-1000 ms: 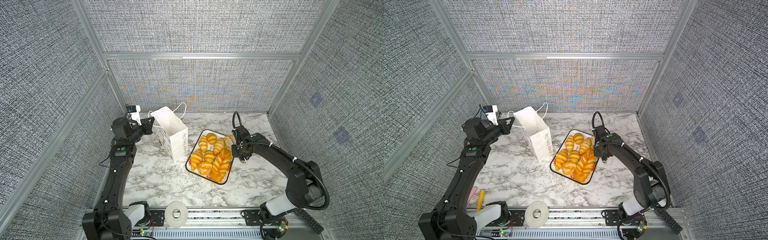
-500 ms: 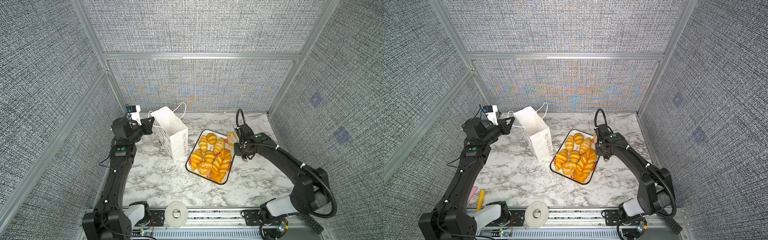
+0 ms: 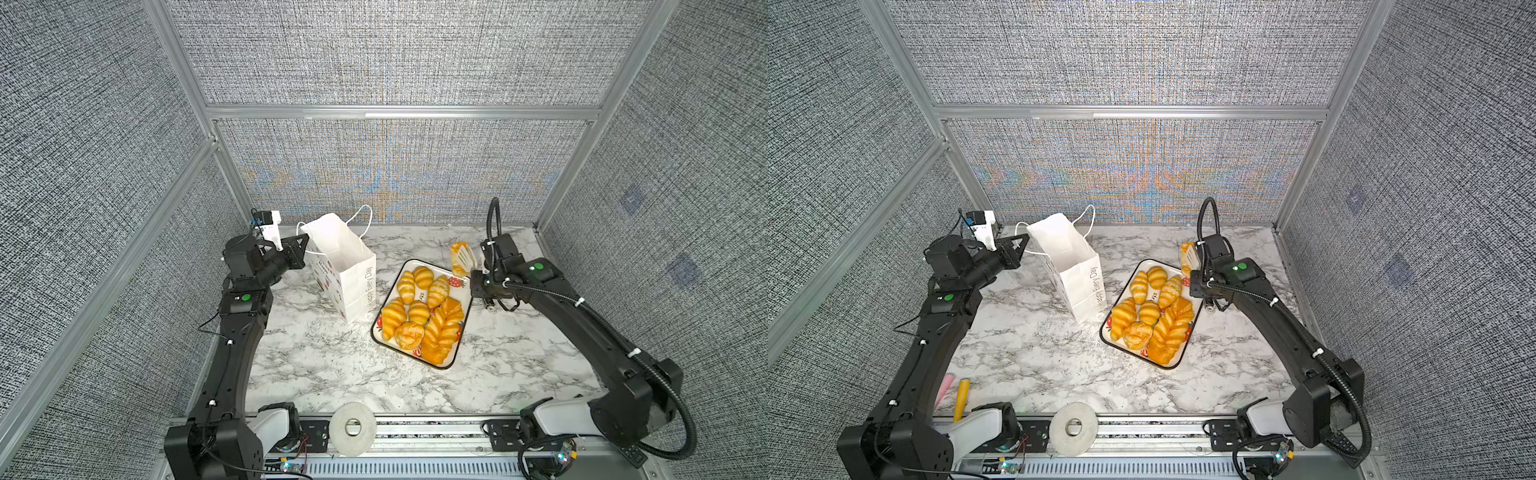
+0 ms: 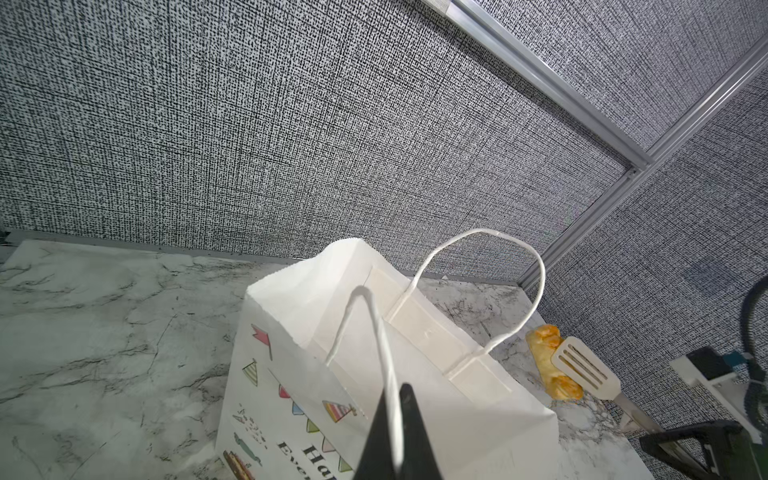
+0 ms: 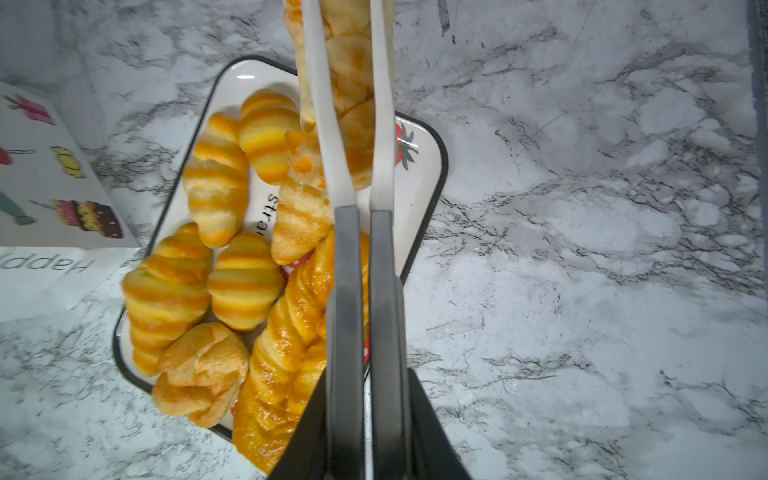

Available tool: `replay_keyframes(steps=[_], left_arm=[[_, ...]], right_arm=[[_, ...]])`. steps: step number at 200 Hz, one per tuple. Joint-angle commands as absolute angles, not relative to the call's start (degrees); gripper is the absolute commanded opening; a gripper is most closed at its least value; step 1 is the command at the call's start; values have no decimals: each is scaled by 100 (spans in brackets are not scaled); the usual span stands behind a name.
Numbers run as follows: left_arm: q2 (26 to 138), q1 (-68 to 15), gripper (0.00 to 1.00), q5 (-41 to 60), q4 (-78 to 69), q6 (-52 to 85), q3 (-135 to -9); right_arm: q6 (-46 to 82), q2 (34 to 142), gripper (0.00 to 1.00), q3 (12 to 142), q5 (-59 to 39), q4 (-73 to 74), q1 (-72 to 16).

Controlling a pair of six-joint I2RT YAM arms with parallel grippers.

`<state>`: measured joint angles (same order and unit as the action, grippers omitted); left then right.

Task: Place the fake bread into the paper bag
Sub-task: 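Squeeze the tongs with the right gripper and lift the bread, then carry the bread in the tongs over the bag opening with the right gripper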

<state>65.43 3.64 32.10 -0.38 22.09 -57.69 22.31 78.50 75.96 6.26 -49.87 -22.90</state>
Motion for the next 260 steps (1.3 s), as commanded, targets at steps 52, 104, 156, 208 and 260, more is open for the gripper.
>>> replay_keyframes(steps=[52,104,156,208,260], left_arm=[[6547,369,0,3296,-203,2215,-5741],[6540,375,0,3275,-185,2198,-5749],[6554,380,0,3227,-159,2193,-5754],[6530,387,0,3149,-114,2153,-5757],[6535,441,0,2900,79,2090,-5819]], right_arm=[[2400,7664,24,8445,12,-4825,-2525],[2267,7795,24,9223,85,-4686,-3063],[2054,8184,24,10059,110,-4671,-3627],[1866,8810,24,10892,200,-4685,-4171],[1725,9338,24,11476,223,-4672,-4621]])
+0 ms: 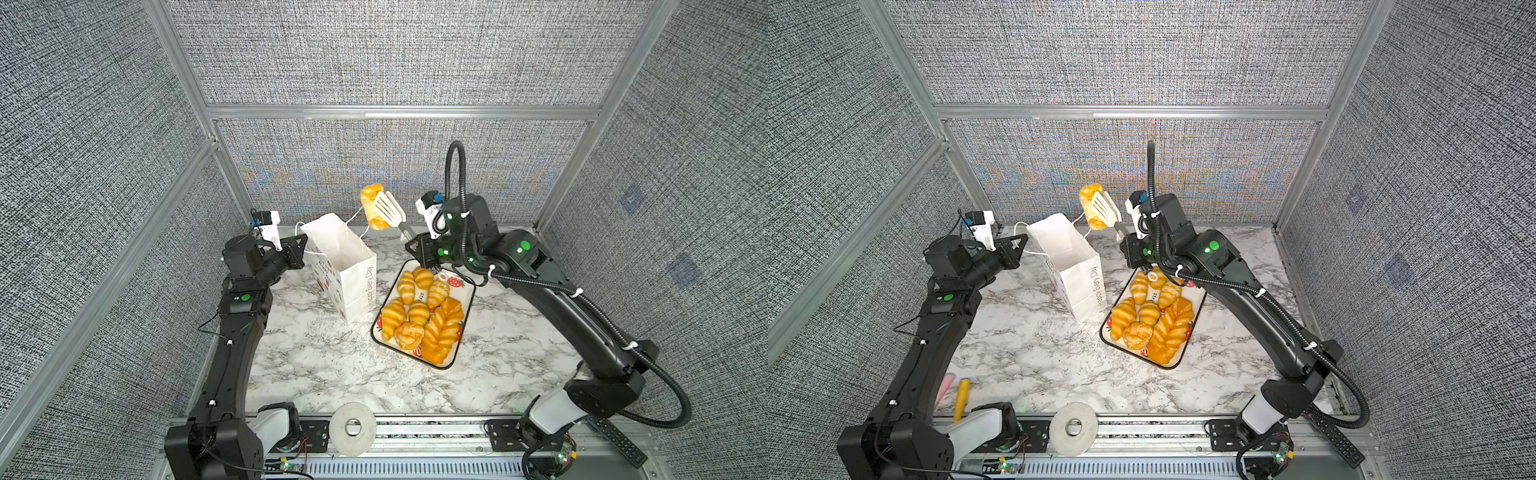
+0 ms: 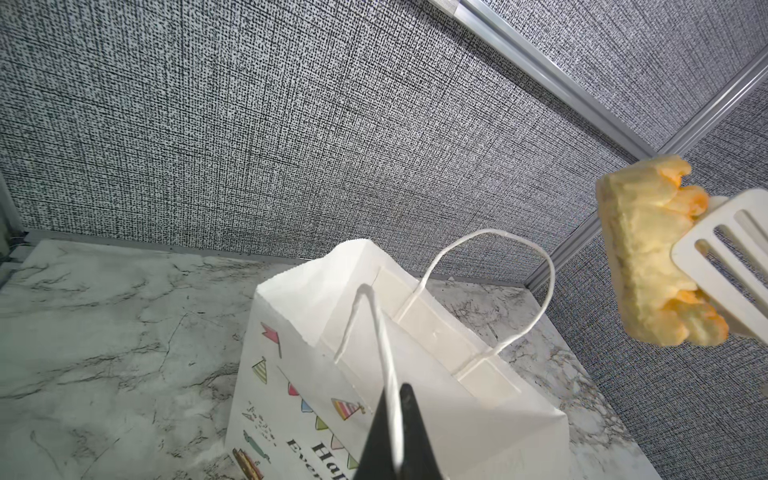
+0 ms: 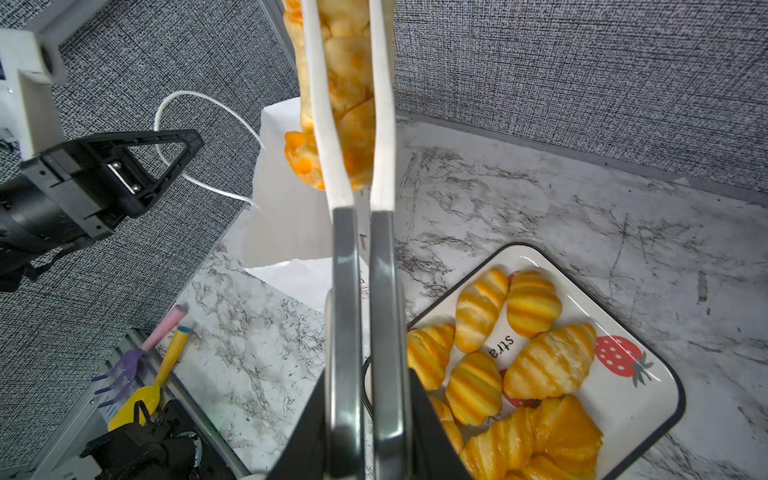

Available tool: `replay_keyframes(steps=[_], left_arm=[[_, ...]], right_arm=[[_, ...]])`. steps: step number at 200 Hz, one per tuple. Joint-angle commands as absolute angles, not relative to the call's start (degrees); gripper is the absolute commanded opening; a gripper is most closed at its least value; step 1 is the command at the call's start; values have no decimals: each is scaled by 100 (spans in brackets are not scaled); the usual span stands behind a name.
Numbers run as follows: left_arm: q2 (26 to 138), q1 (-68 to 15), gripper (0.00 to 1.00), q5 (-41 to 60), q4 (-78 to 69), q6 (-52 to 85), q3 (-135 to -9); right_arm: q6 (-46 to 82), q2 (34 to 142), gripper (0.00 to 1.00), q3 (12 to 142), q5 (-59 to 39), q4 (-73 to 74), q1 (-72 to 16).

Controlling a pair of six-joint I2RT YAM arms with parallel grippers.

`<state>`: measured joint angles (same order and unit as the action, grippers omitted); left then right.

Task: Place the fake bread into the paper bag
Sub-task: 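Carry the bread in the tongs over the bag opening with the right gripper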

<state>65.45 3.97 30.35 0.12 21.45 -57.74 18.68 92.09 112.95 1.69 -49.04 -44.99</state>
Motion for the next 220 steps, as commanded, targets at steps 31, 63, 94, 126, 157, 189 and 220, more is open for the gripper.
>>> replay_keyframes(steps=[31,63,94,126,157,189,220], left_arm=[[6509,475,0,2766,144,2076,-5831],[6510,514,0,2743,147,2081,-5827],[6521,527,0,2749,150,2085,-5827],[6539,532,0,2801,132,2102,-5818],[6561,535,0,2821,114,2109,-5810],[6571,538,0,2813,112,2105,-5810],[6584,545,0,2843,96,2113,-5810]], right_arm=[[1699,9593,24,11675,141,-4650,-4779],[1671,9900,24,11912,44,-4656,-4941],[1673,10214,24,12078,47,-4732,-5065],[1621,10419,25,12088,192,-4786,-5205],[1625,10605,24,12111,373,-4923,-5219],[1583,10886,25,12265,496,-5180,-5212],[1595,10956,25,12244,609,-5271,-5196]])
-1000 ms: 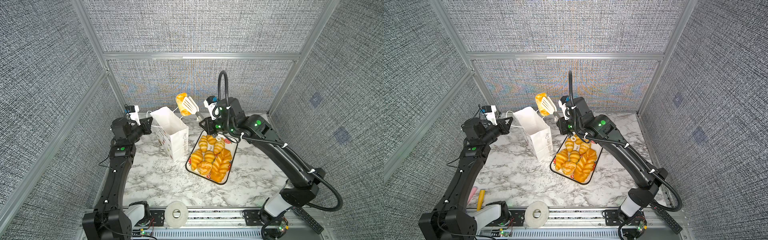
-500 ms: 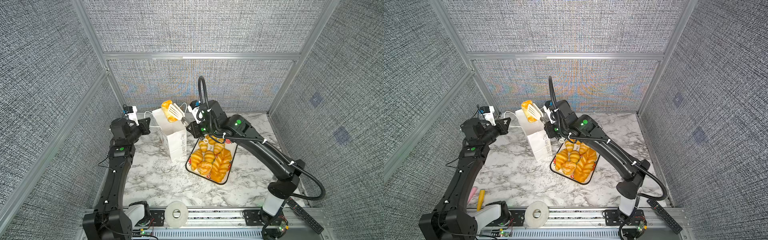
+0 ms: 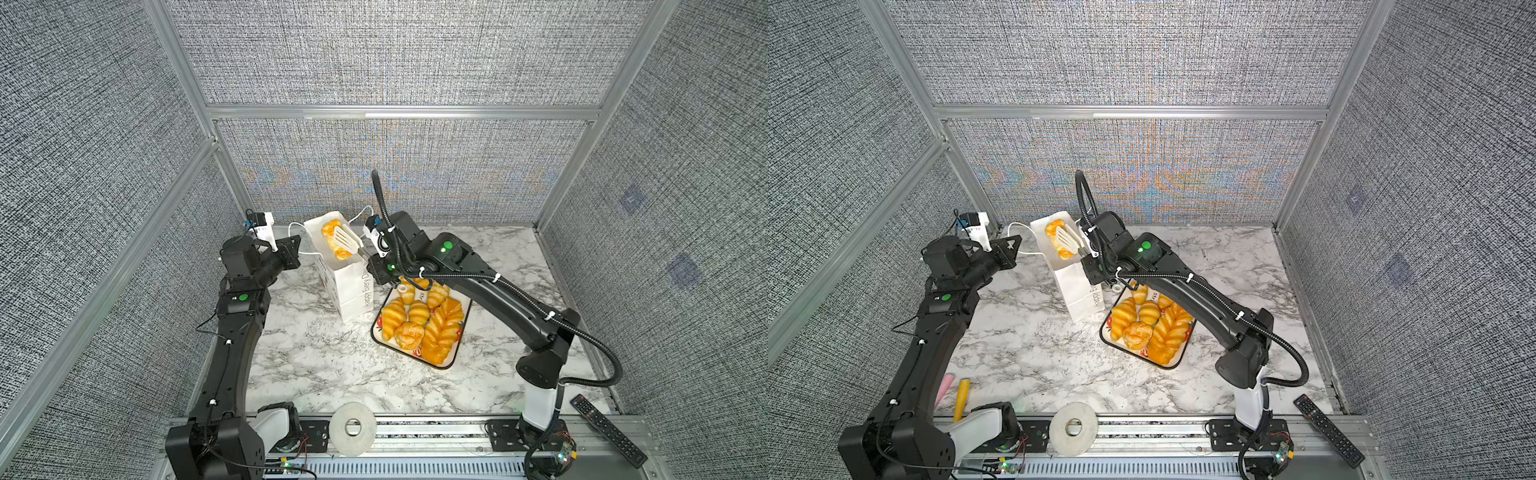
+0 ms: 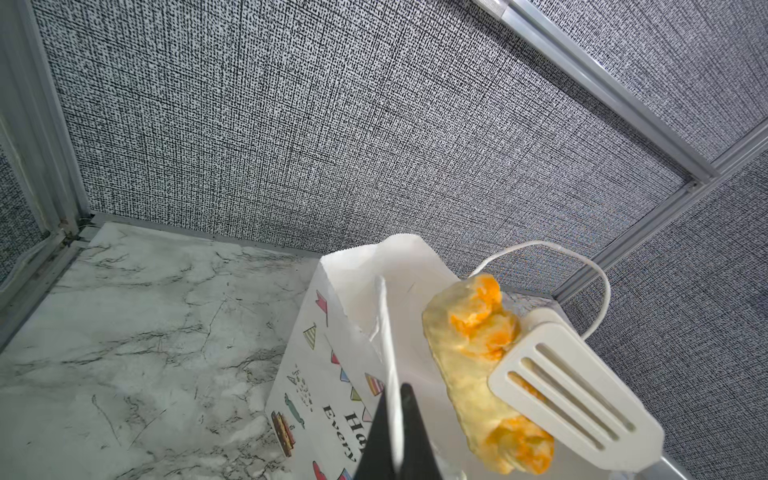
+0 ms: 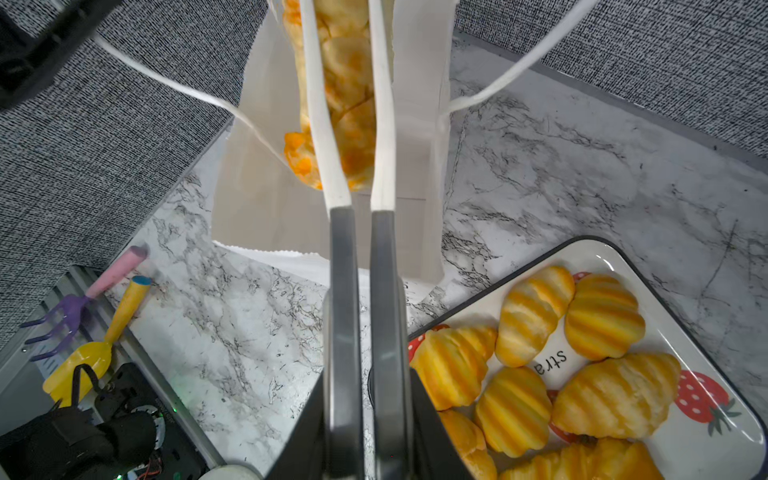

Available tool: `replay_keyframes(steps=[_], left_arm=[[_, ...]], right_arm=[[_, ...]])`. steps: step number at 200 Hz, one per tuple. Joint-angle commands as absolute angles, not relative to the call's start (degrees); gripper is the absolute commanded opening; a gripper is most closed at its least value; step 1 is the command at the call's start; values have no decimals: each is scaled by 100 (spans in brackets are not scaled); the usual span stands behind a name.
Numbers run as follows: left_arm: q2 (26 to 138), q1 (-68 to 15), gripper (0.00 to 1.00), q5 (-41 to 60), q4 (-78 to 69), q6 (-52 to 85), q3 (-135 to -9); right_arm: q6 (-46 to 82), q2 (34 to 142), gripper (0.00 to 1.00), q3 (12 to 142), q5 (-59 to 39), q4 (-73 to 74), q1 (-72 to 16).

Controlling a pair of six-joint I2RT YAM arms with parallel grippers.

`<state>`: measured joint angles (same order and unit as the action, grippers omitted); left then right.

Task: Place the fake bread into the paper bag
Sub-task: 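Carry the bread in the tongs over the bag opening with the right gripper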

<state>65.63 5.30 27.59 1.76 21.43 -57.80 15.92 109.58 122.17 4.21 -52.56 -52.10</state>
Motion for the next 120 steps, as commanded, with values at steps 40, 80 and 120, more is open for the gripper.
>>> replay_keyframes(steps=[40,80,120], left_arm=[[6574,564,0,2859,53,2118,-5783],[6541,580,0,2856,16,2131,-5766],[6565,589,0,2909,1,2158,-5770]], right_arm=[[1671,10951,25,12150,725,-5344,-5090],[1747,10966,26,12147,821,-5438,-5006],[1800,10948,27,12110,783,-5426,-4966]])
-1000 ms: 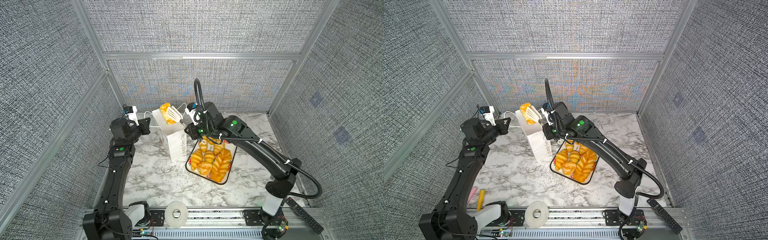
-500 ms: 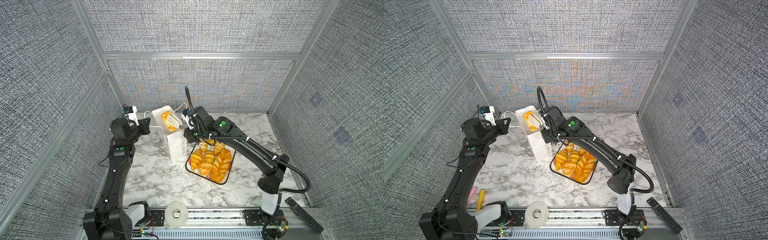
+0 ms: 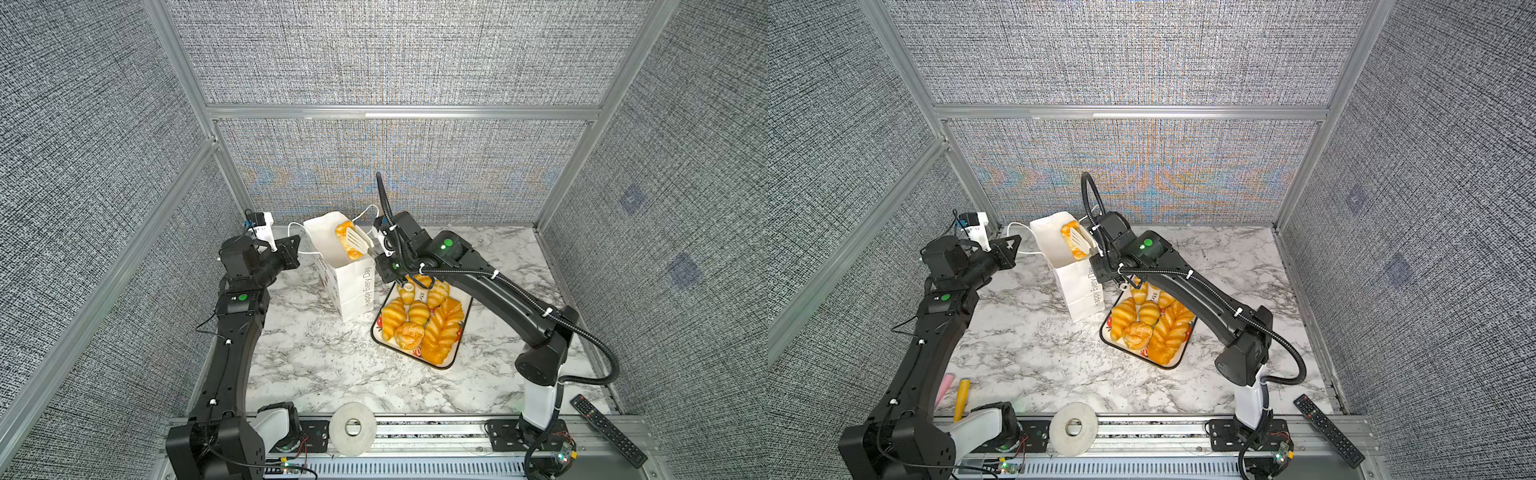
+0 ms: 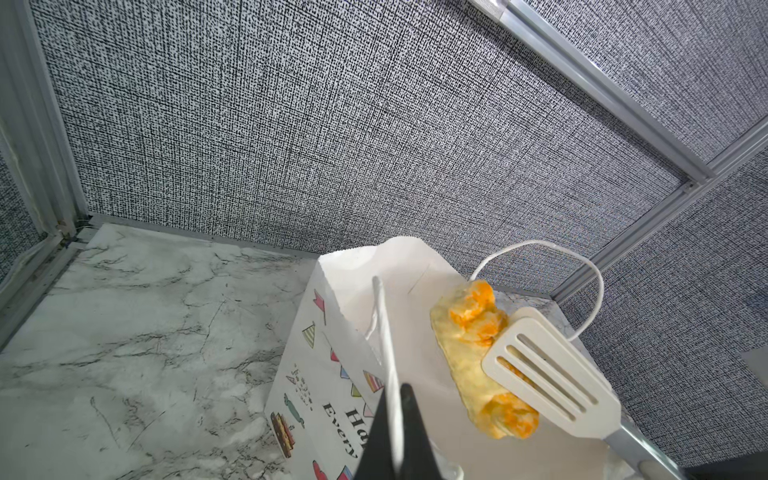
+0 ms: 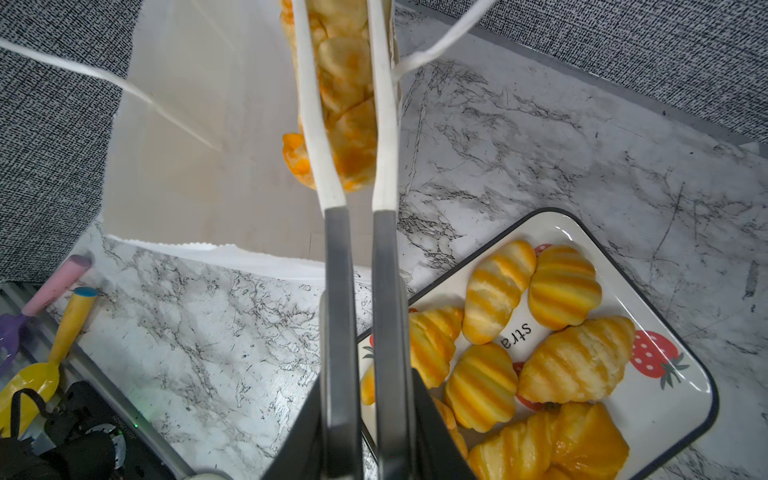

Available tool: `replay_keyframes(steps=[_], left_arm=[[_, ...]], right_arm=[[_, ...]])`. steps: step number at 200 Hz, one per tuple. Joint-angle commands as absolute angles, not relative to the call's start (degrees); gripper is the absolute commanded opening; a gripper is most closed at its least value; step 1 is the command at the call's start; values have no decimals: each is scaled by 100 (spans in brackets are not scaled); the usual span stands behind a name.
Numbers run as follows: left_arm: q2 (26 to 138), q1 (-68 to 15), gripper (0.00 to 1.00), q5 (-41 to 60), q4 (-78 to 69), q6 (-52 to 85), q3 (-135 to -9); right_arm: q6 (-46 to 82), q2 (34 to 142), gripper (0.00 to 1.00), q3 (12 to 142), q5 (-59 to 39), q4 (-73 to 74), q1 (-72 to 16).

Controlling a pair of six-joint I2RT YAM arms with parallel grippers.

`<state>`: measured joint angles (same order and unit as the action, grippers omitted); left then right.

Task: Place the fake bread into the paper bag
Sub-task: 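Carry the bread in the tongs over the bag opening with the right gripper, then open the tongs with the right gripper to drop the bread into the bag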

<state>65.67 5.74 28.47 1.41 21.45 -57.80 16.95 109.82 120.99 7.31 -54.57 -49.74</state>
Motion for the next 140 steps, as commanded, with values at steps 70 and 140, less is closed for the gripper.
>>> replay_keyframes(steps=[70,140], left_arm=[[6587,598,0,2962,-11,2188,-5757],[6633,598,0,3023,-53,2237,-5748]], right_arm=[[1813,10957,35,12134,668,-5381,-4970],[1802,11012,47,12317,588,-5430,-4975]])
